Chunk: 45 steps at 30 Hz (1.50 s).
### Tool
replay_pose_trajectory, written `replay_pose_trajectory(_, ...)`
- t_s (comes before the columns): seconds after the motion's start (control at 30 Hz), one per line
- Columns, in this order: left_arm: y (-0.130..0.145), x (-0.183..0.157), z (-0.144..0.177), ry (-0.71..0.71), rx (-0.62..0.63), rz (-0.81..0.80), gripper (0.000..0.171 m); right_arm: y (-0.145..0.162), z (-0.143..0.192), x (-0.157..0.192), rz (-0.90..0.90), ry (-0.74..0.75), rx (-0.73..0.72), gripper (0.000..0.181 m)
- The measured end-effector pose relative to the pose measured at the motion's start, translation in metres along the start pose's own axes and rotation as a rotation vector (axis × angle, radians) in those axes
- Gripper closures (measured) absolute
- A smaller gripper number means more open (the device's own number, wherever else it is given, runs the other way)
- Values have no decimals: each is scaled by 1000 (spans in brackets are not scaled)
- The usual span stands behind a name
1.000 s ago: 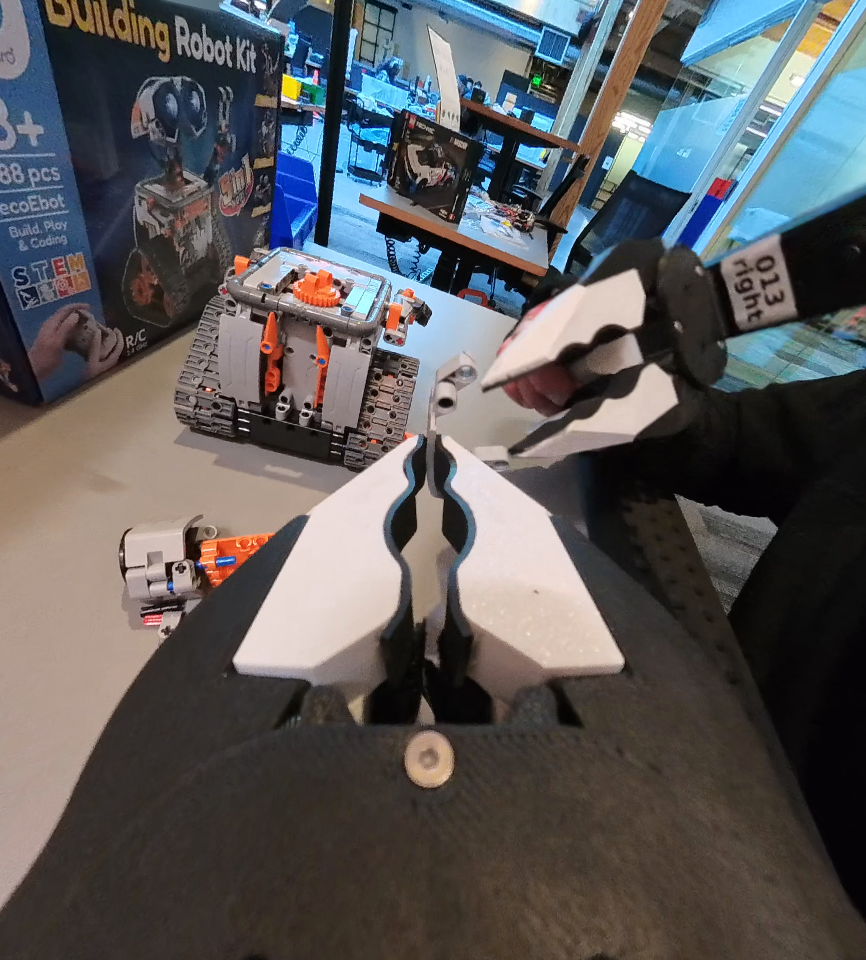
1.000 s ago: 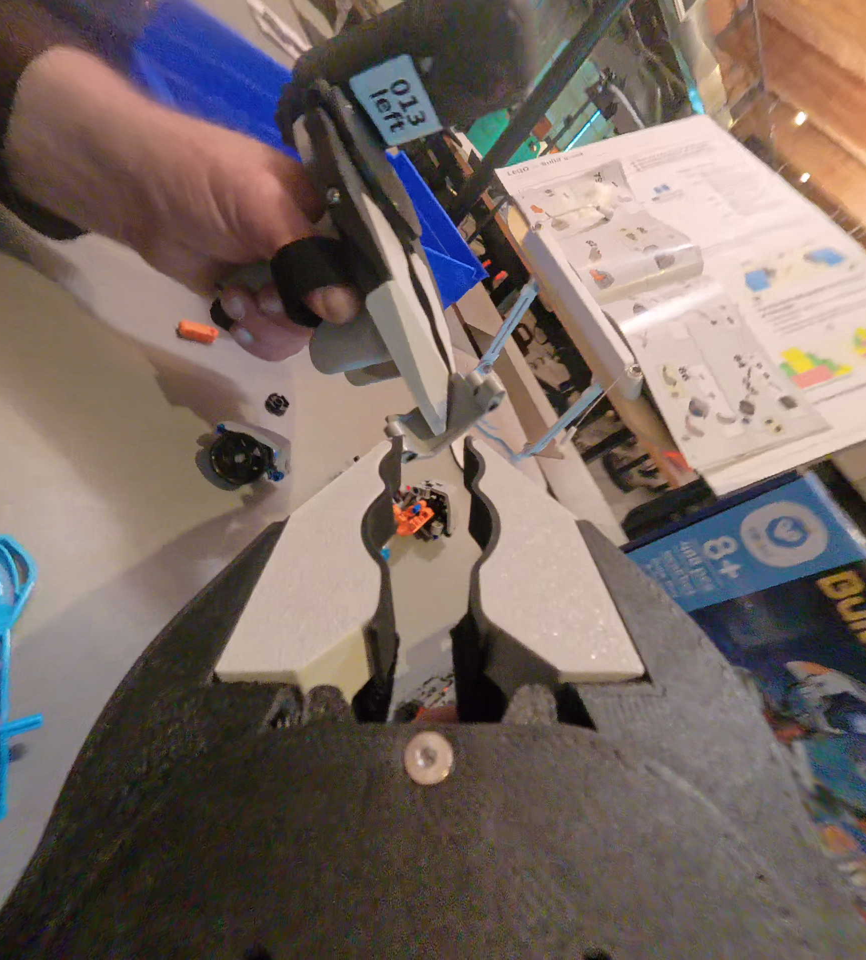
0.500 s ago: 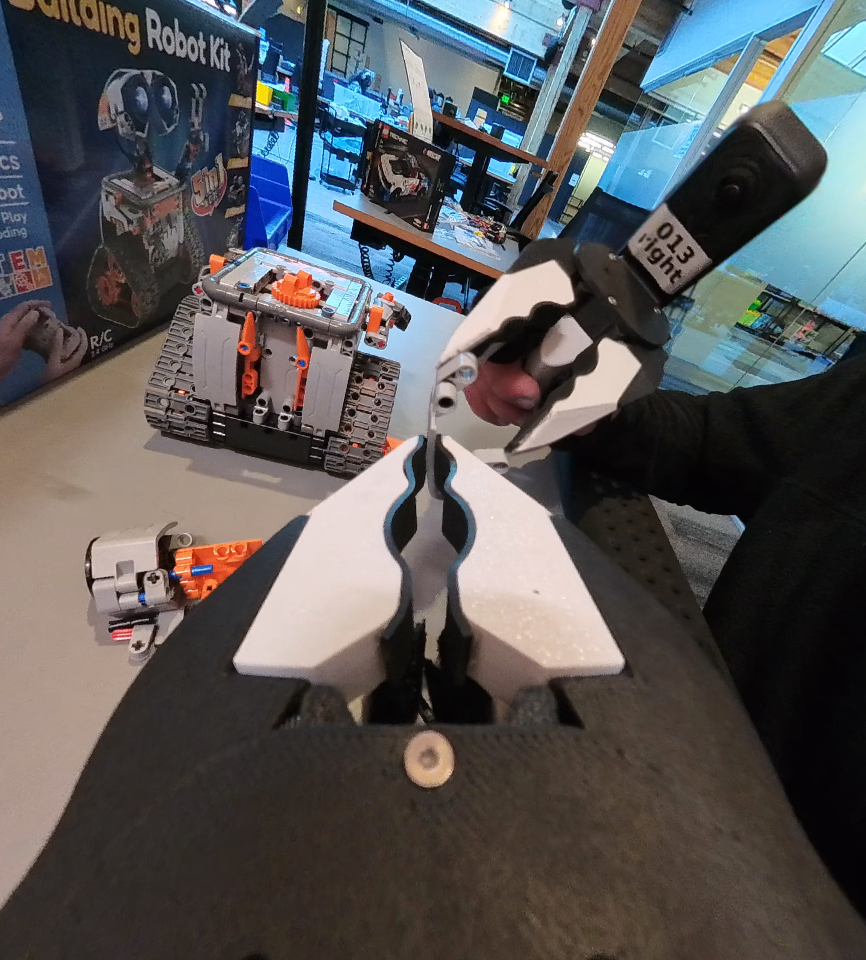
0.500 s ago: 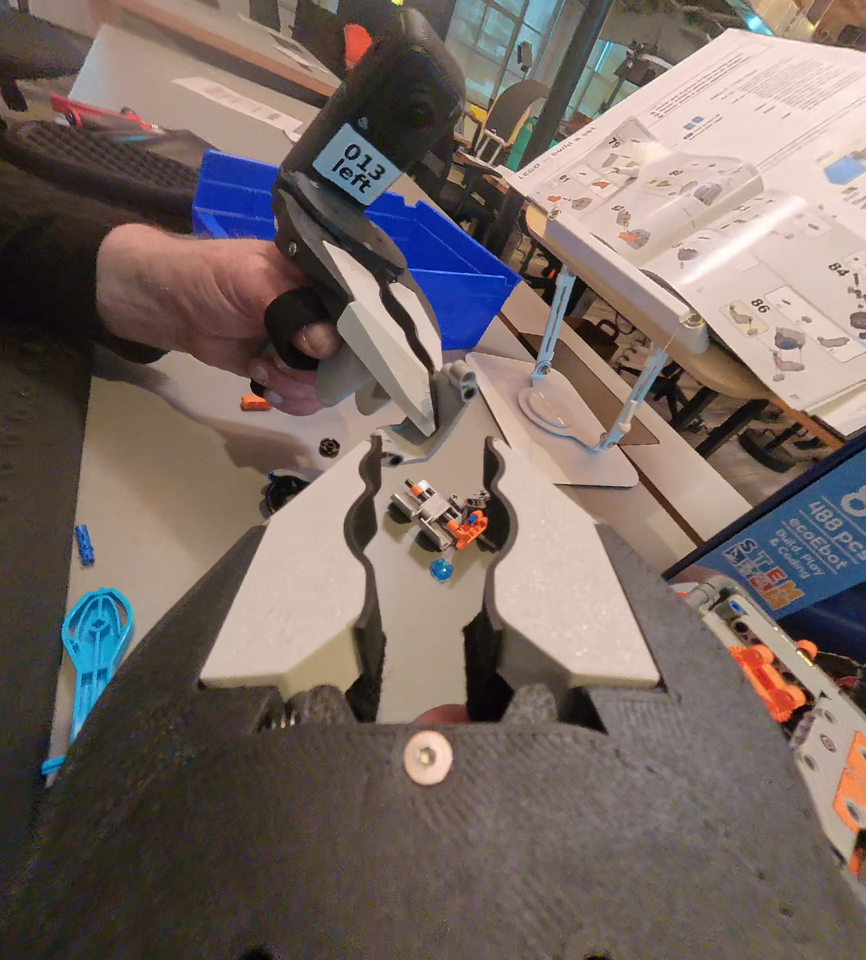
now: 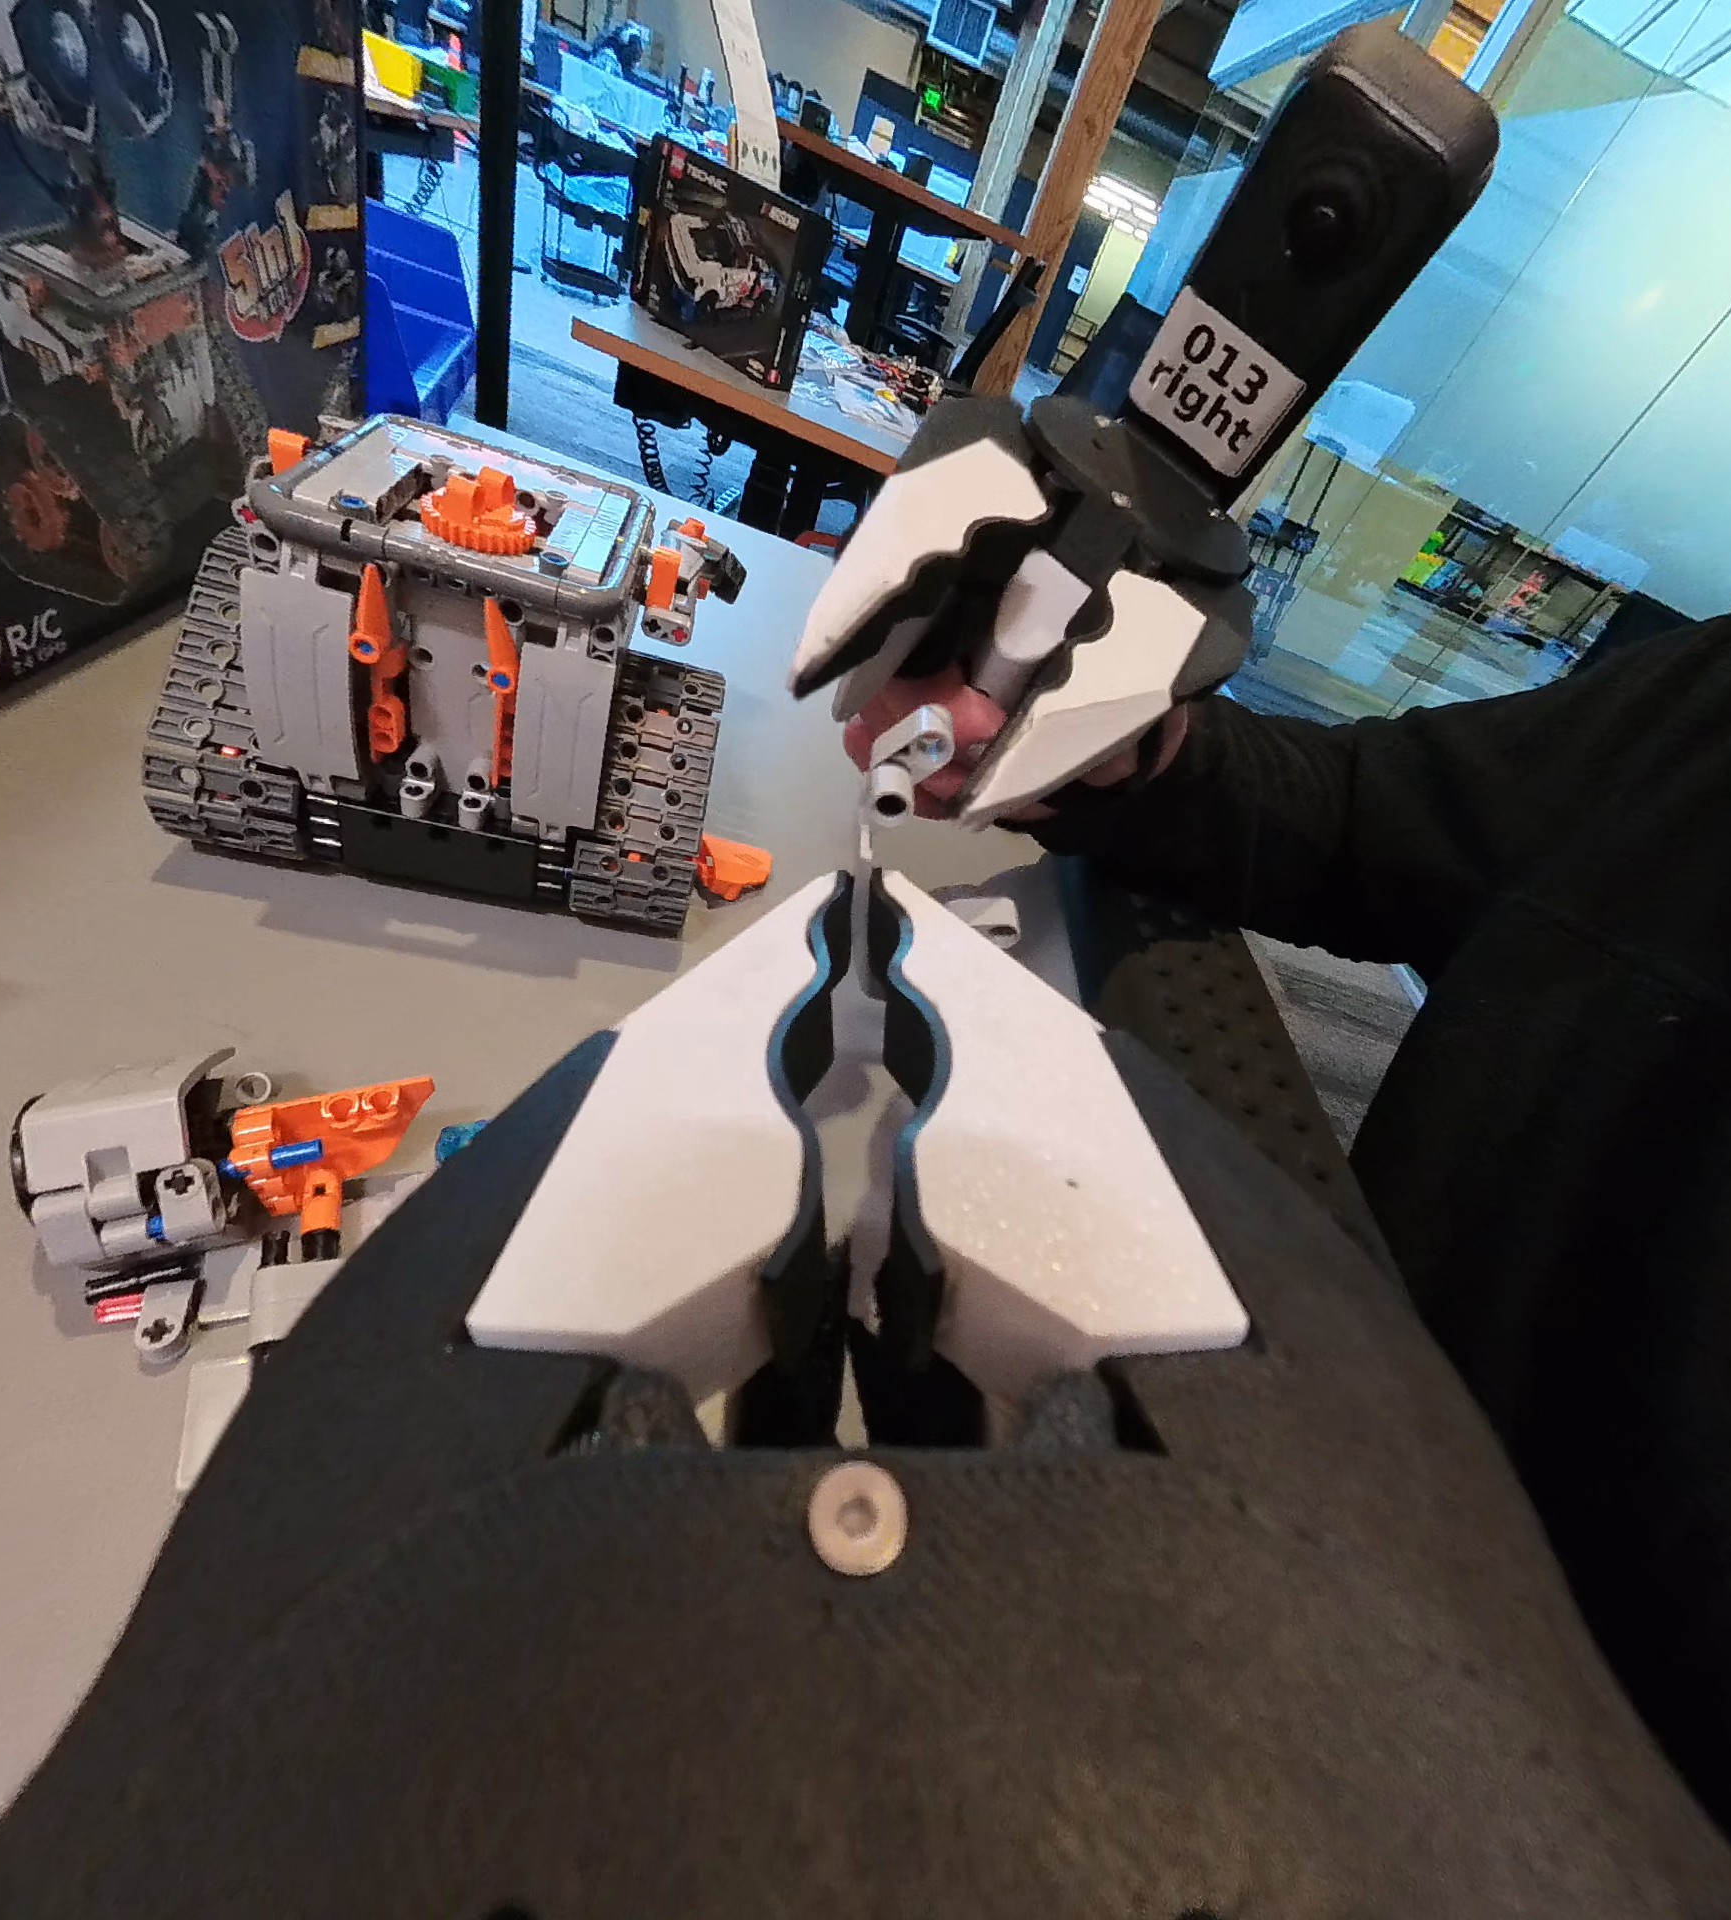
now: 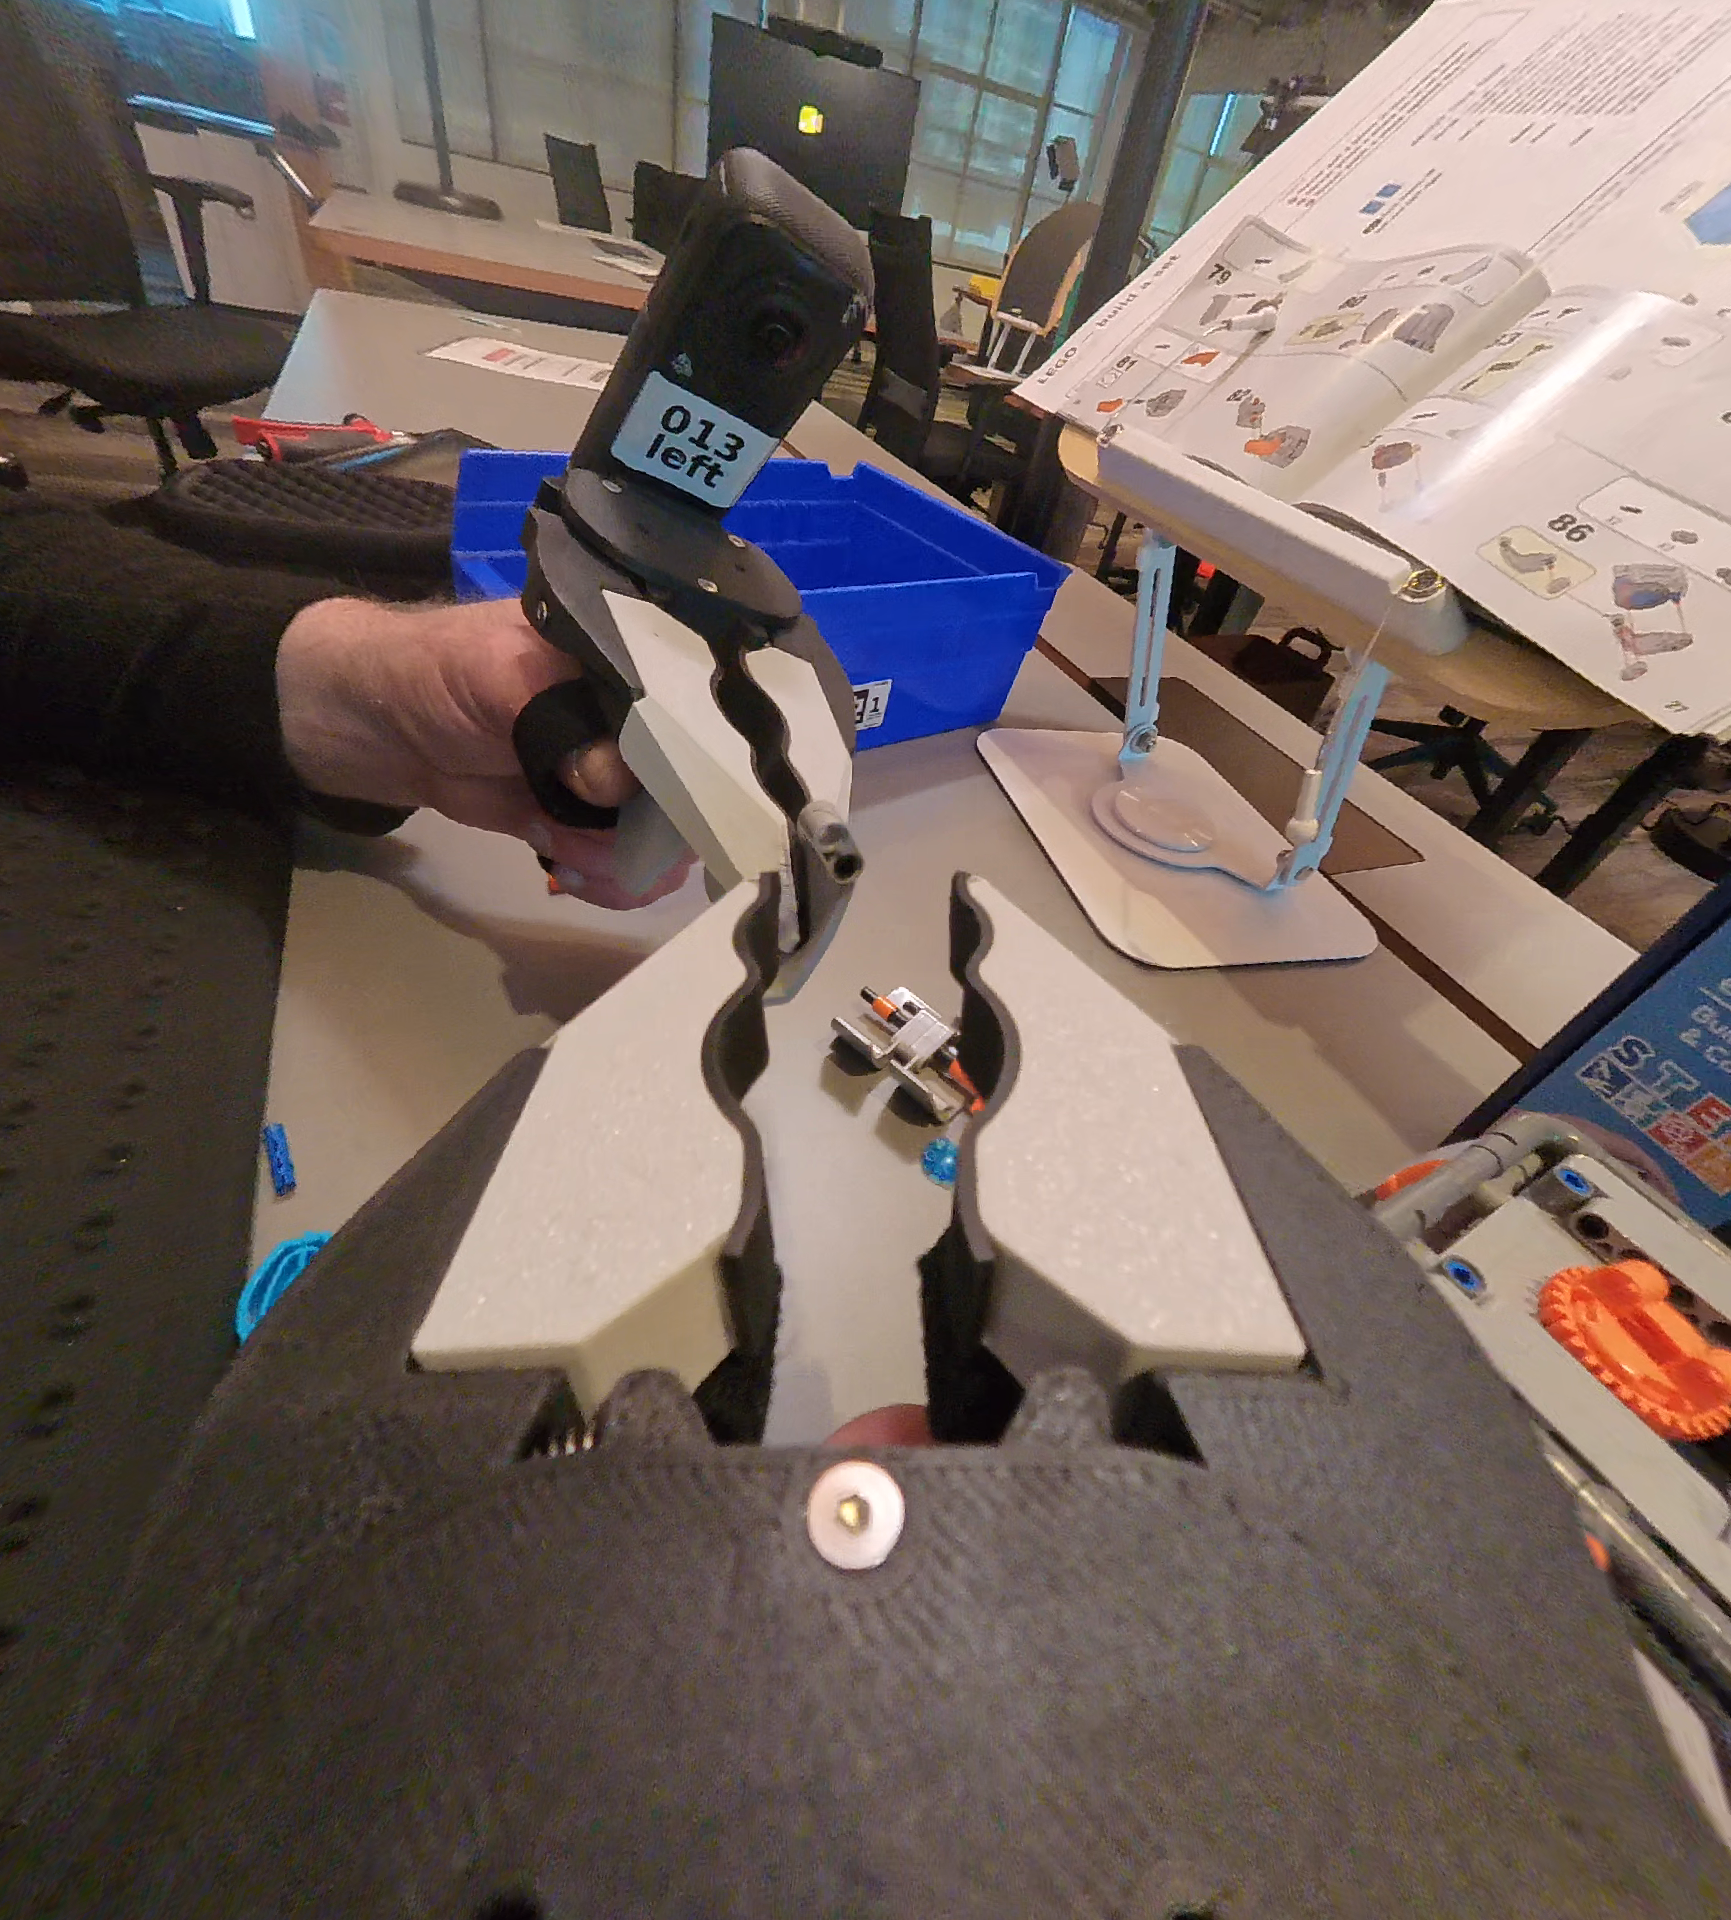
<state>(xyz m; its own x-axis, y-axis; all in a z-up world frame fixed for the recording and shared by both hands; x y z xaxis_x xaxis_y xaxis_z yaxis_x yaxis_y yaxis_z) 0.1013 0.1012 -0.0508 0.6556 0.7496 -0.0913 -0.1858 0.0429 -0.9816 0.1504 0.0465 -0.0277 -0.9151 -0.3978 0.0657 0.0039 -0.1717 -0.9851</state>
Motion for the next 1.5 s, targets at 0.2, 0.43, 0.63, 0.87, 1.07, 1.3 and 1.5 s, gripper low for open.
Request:
replay_pose_trajectory(0.2, 6, -9, -8, 59, 42, -8, 171, 8, -5, 9, -9, -71, 53, 157)
replay_pose_trajectory(0.43, 6, -13, -11, 83, 41, -5, 171, 11, -5, 13, 29, -82, 81, 175)
replay_pose_trajectory(0.63, 5, -9, -9, 67, 22, 6, 162, 7, -2, 5, -39, -75, 50, 177)
replay_pose_trajectory(0.87, -1, 2, -2, -20, 3, -38, 137, 3, 4, -8, -103, -37, 19, 177)
replay_pose_trajectory(1.07, -8, 7, 8, -90, -14, -138, 130, 2, 9, -22, -162, 10, 4, 177)
replay_pose_trajectory(1.3, -9, -16, -1, -107, 80, -453, 133, 6, 7, -26, -221, 6, 27, 177)
replay_pose_trajectory(1.5, 3, -30, -17, -190, 233, -734, 142, 11, 1, -20, -211, -12, 58, 177)
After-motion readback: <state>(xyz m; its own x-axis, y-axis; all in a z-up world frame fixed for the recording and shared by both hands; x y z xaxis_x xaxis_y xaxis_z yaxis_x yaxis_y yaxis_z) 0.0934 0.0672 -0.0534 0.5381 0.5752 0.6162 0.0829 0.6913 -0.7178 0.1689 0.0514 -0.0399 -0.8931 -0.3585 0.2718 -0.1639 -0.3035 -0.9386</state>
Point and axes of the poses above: each gripper's, where its closed fingertips meet, z back along the fingers, y out of its underside, x = y × z across the jaws, the point moved 4 cm from there along z, back along the fingers, and after that the axes turned 14 degrees about -z, right-handed, at the moved point
